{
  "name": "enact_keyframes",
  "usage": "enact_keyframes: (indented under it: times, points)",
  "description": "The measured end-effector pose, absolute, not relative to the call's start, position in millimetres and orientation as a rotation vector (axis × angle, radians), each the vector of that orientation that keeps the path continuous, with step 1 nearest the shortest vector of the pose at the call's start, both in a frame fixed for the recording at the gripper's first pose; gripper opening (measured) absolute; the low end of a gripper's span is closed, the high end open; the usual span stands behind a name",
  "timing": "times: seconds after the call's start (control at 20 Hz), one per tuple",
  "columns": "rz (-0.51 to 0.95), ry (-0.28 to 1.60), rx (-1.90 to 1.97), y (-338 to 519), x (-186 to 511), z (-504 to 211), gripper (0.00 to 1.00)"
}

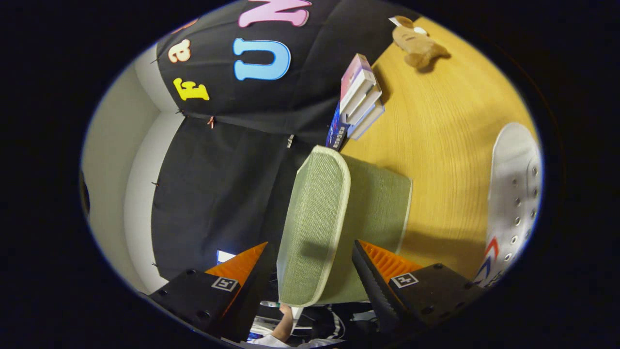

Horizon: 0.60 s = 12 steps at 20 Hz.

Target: Open the storage box then place both shoes into the box .Put the left shoe in first, then the right shoe, with the right side of both shoes facing outward in a uniform manner.

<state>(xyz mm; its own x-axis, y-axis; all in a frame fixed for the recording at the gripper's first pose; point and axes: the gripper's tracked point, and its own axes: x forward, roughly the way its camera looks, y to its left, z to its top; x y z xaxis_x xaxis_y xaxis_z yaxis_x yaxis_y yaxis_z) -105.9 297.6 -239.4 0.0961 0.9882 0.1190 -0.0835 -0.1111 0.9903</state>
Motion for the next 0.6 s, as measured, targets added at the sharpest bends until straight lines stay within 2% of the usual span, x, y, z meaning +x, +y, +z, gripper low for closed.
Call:
enact_keyframes:
  times: [0.25,0.45,0.6]
  points:
    - [1.286,1.134,1.373,316.4,-116.7,-242.5,0.98]
    - [1.268,1.140,1.427,320.7,-110.7,-241.5,0.95]
    - [1.280,1.165,1.446,318.2,-112.9,-241.6,0.53]
